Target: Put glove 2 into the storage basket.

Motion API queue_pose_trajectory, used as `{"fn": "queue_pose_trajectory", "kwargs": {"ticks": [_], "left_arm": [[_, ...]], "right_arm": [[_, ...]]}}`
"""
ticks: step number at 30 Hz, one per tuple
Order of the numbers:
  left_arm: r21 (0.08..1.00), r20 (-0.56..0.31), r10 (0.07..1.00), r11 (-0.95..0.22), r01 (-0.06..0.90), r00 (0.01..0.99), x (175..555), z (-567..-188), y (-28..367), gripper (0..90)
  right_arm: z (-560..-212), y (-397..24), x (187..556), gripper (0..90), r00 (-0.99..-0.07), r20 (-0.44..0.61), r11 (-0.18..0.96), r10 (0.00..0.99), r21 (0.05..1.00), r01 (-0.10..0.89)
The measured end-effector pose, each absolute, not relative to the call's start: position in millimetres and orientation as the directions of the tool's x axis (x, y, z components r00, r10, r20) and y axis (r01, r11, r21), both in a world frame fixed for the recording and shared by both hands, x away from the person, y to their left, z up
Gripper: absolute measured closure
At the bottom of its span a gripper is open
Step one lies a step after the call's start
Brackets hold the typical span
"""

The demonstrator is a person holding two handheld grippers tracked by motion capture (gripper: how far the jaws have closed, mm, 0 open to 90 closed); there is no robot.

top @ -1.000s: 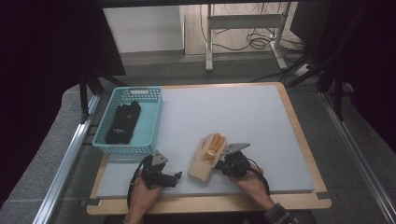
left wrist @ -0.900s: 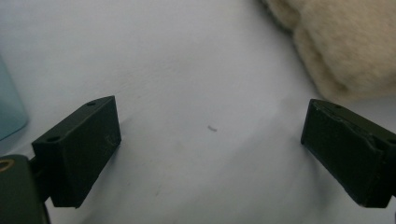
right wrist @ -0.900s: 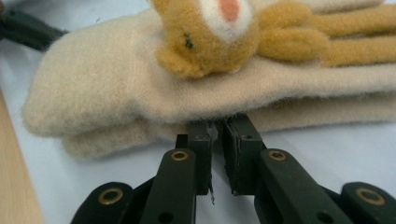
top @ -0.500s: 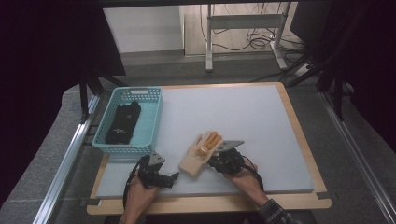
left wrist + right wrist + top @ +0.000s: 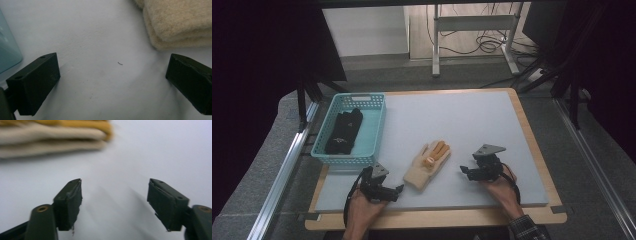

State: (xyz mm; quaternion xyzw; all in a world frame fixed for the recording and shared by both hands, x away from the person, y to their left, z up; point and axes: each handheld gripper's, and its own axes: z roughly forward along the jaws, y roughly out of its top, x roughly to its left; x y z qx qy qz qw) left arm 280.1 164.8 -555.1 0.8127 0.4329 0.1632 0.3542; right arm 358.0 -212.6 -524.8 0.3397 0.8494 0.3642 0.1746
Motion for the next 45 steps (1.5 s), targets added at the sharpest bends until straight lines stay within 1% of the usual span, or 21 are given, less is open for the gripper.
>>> {"fn": "queue_pose_trajectory", "kwargs": {"ticks": [6, 7, 9, 24, 31, 33, 36, 40, 45], "left_arm": [[0.717, -0.045, 0.819, -0.372, 0.59, 0.571, 280, -555, 165, 0.0], [0.716, -0.047, 0.819, -0.371, 0.591, 0.572, 280, -555, 165, 0.0], [0.716, -0.047, 0.819, -0.371, 0.591, 0.572, 280, -555, 165, 0.0], [0.711, -0.045, 0.813, -0.382, 0.59, 0.58, 281, -554, 166, 0.0], [0.693, -0.046, 0.807, -0.399, 0.601, 0.589, 281, -550, 166, 2.5], [0.687, -0.043, 0.804, -0.407, 0.601, 0.594, 279, -547, 165, 2.5], [0.688, -0.074, 0.801, -0.39, 0.612, 0.594, 277, -540, 166, 2.5], [0.686, -0.091, 0.797, -0.385, 0.617, 0.598, 276, -533, 165, 2.3], [0.683, -0.094, 0.766, -0.415, 0.601, 0.636, 279, -515, 157, 1.8]], "right_arm": [[-530, -236, 363, 21.0, -0.651, -0.087, 0.493, 0.754, 0.729, 0.474], [-530, -243, 364, 20.0, -0.632, -0.062, 0.463, 0.773, 0.736, 0.495], [-531, -246, 365, 18.9, -0.624, -0.044, 0.447, 0.78, 0.737, 0.507], [-532, -245, 365, 17.9, -0.623, -0.054, 0.457, 0.78, 0.73, 0.509], [-532, -245, 365, 17.8, -0.622, -0.055, 0.456, 0.781, 0.731, 0.508], [-532, -245, 365, 17.7, -0.622, -0.055, 0.456, 0.781, 0.731, 0.508], [-532, -245, 365, 17.5, -0.621, -0.058, 0.457, 0.781, 0.731, 0.506], [-532, -244, 365, 17.3, -0.619, -0.059, 0.456, 0.783, 0.732, 0.506], [-532, -244, 364, 17.2, -0.62, -0.064, 0.459, 0.782, 0.732, 0.503]]}}
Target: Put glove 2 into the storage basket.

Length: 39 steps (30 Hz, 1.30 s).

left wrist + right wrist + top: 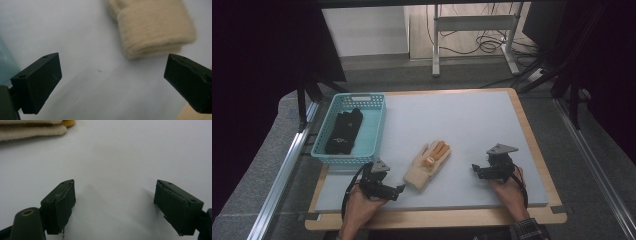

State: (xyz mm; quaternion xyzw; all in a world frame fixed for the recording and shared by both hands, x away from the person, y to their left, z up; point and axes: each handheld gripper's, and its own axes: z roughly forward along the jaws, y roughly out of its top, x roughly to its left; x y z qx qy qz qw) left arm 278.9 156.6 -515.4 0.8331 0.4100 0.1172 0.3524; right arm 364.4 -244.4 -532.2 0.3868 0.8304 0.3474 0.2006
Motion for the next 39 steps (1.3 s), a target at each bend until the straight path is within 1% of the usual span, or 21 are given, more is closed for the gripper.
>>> {"fn": "queue_pose_trajectory", "kwargs": {"ticks": [4, 10, 16, 22, 24, 30, 36, 39], "left_arm": [[0.689, -0.109, 0.741, -0.424, 0.587, 0.663, 284, -504, 147, 1.5], [0.683, -0.103, 0.719, -0.452, 0.574, 0.688, 293, -494, 128, 0.8], [0.661, -0.115, 0.719, -0.459, 0.593, 0.686, 312, -492, 104, 1.0], [0.624, -0.12, 0.724, -0.477, 0.619, 0.679, 334, -499, 78, 1.3], [0.616, -0.123, 0.728, -0.477, 0.627, 0.674, 336, -500, 75, 1.3], [0.555, -0.091, 0.741, -0.517, 0.652, 0.665, 349, -513, 56, 1.2], [0.52, -0.053, 0.753, -0.54, 0.662, 0.656, 352, -521, 47, 2.4], [0.511, -0.059, 0.76, -0.534, 0.674, 0.647, 356, -524, 46, 4.0]], "right_arm": [[-532, -244, 364, 17.2, -0.621, -0.064, 0.459, 0.782, 0.732, 0.503], [-532, -244, 364, 17.2, -0.619, -0.06, 0.455, 0.783, 0.733, 0.506], [-532, -244, 364, 17.2, -0.619, -0.059, 0.455, 0.783, 0.733, 0.506], [-532, -245, 365, 17.2, -0.619, -0.057, 0.454, 0.783, 0.732, 0.507], [-532, -245, 365, 17.2, -0.619, -0.057, 0.454, 0.783, 0.732, 0.507], [-532, -245, 365, 17.2, -0.62, -0.058, 0.456, 0.782, 0.732, 0.507], [-532, -245, 365, 17.2, -0.62, -0.058, 0.456, 0.782, 0.731, 0.507], [-532, -245, 365, 17.2, -0.62, -0.058, 0.456, 0.782, 0.731, 0.507]]}}
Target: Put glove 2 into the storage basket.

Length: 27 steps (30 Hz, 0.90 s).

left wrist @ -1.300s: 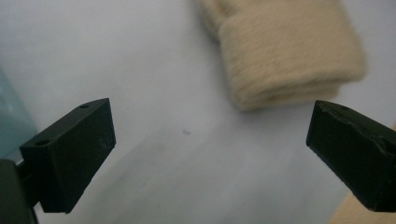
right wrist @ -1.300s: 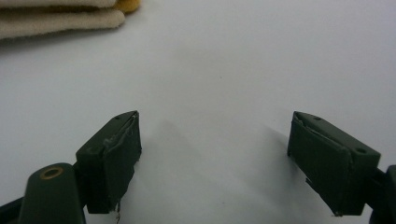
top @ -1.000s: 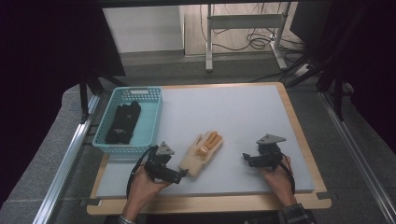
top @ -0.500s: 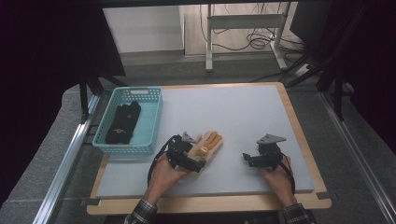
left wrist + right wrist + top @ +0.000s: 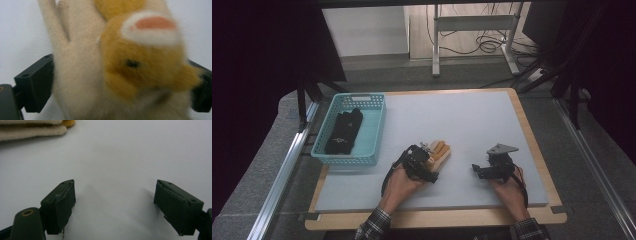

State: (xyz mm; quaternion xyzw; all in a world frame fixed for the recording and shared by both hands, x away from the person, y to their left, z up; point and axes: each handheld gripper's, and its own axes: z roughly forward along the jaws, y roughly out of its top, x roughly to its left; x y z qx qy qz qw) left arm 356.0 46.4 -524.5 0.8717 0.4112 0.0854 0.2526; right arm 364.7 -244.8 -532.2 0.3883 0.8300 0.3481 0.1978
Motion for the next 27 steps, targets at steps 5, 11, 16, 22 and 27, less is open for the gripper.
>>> {"fn": "queue_pose_trajectory", "kwargs": {"ticks": [5, 11, 16, 22, 27], "left_arm": [[0.528, -0.046, 0.758, -0.535, 0.66, 0.651, 355, -522, 47, 17.0], [0.547, -0.046, 0.751, -0.533, 0.646, 0.659, 354, -519, 51, 43.5], [0.553, -0.064, 0.743, -0.529, 0.643, 0.667, 354, -517, 53, 53.9], [0.569, -0.059, 0.738, -0.528, 0.631, 0.672, 355, -509, 56, 58.4], [0.572, -0.036, 0.75, -0.527, 0.628, 0.661, 360, -498, 63, 58.7]], "right_arm": [[-532, -245, 365, 17.2, -0.62, -0.058, 0.456, 0.782, 0.732, 0.507], [-532, -245, 365, 17.2, -0.62, -0.058, 0.456, 0.782, 0.732, 0.507], [-532, -245, 365, 17.2, -0.62, -0.058, 0.456, 0.782, 0.732, 0.507], [-532, -245, 365, 17.2, -0.621, -0.057, 0.456, 0.782, 0.732, 0.507], [-532, -245, 365, 17.2, -0.621, -0.057, 0.456, 0.782, 0.731, 0.507]]}}
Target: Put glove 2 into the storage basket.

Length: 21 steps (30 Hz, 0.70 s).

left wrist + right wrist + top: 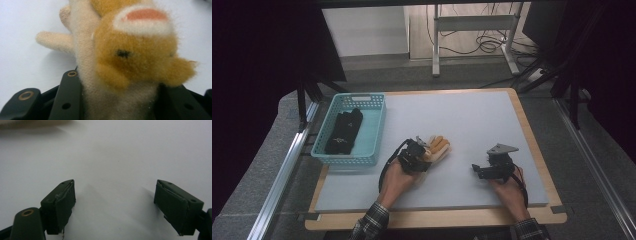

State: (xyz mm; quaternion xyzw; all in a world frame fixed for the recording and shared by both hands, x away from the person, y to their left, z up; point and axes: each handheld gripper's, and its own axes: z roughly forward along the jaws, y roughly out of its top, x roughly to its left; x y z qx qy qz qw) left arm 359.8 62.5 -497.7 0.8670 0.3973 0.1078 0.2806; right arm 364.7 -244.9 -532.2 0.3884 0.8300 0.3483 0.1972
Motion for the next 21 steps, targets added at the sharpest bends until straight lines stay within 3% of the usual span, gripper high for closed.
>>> {"fn": "queue_pose_trajectory", "kwargs": {"ticks": [21], "left_arm": [[0.599, 0.037, 0.848, -0.443, 0.667, 0.529, 391, -436, 124, 58.3]], "right_arm": [[-532, -245, 365, 17.1, -0.622, -0.056, 0.457, 0.781, 0.731, 0.507]]}}
